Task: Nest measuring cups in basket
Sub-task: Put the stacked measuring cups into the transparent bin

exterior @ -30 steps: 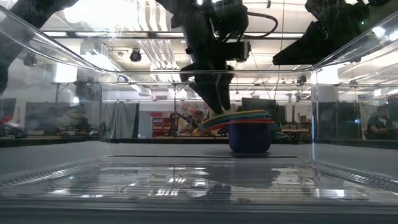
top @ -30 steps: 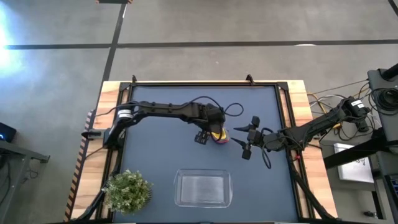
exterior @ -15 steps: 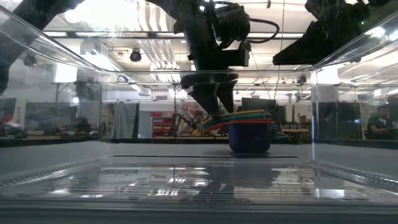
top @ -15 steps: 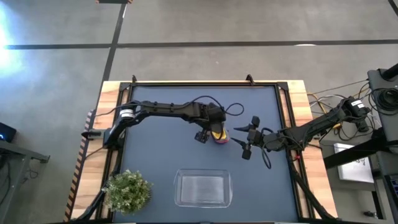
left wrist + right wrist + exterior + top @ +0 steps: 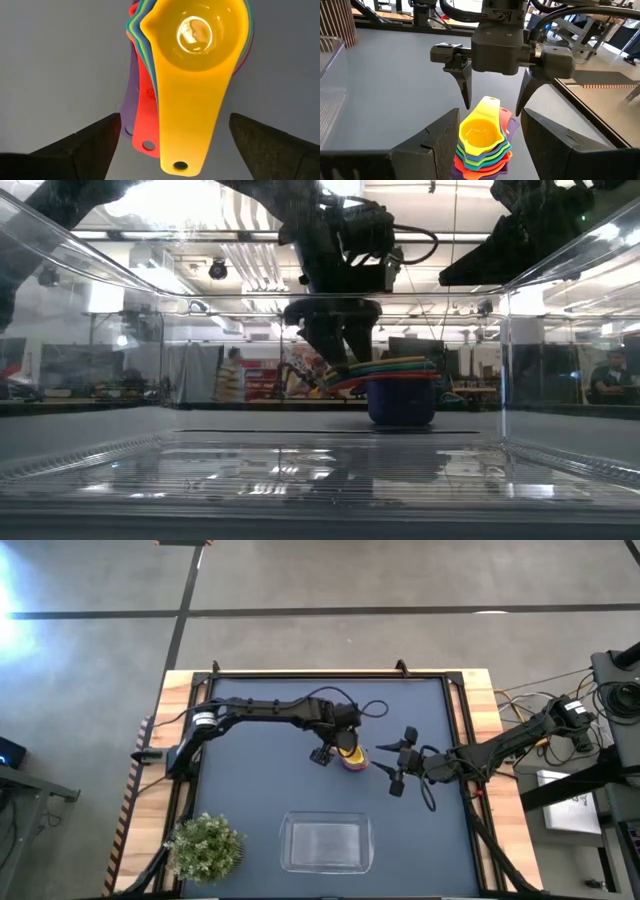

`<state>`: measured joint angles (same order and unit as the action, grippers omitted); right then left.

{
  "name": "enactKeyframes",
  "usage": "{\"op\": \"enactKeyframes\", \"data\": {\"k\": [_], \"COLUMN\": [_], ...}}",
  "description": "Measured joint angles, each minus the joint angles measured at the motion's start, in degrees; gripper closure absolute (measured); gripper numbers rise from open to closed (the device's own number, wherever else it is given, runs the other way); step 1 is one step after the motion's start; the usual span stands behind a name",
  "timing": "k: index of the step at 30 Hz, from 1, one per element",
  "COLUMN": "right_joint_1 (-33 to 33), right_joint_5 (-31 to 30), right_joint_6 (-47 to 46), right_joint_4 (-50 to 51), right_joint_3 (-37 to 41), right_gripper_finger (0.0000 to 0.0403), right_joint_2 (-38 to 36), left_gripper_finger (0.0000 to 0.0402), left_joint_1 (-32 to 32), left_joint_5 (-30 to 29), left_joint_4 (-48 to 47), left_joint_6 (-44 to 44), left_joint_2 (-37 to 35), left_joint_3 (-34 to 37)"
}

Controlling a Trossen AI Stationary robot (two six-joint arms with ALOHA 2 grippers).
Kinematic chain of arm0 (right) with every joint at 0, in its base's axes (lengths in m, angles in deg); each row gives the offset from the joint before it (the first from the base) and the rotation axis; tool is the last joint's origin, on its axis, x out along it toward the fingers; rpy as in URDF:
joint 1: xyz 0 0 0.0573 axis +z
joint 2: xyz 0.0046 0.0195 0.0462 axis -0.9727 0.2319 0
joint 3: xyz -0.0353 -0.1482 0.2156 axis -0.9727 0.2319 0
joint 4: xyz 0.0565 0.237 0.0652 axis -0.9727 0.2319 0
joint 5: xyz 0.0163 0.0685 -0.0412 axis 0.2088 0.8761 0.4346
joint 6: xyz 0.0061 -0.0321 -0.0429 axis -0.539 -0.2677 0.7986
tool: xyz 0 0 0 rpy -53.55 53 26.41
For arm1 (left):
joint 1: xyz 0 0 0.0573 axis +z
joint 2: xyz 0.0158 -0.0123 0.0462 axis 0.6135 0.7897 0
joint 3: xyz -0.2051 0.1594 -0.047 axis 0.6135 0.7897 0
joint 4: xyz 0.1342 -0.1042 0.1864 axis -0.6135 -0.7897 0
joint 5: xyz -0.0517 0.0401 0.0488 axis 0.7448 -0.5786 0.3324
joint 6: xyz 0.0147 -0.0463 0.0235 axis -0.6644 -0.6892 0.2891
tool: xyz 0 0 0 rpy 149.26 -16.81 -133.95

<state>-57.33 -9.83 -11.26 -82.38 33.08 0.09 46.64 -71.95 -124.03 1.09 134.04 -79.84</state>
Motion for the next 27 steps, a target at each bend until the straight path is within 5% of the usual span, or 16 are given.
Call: {"op": "enactKeyframes", "data": {"k": [15, 27], "right_joint_1": [0.0, 0.0], "right_joint_5": [0.0, 0.0], "right_joint_6": [0.0, 0.7], "right_joint_4": [0.4, 0.4], "right_joint_3": [0.0, 0.4], "right_gripper_finger": [0.0202, 0.0202], "right_joint_2": [0.0, 0.0], "left_gripper_finger": [0.0055, 0.0193], "left_joint_1": [1.0, 1.3], "left_joint_5": [0.8, 1.0], "left_joint_4": [1.4, 0.8], "left_joint_6": [1.0, -0.2], "left_joint_2": [4.6, 4.2], "left_joint_3": [-0.7, -0.7]}}
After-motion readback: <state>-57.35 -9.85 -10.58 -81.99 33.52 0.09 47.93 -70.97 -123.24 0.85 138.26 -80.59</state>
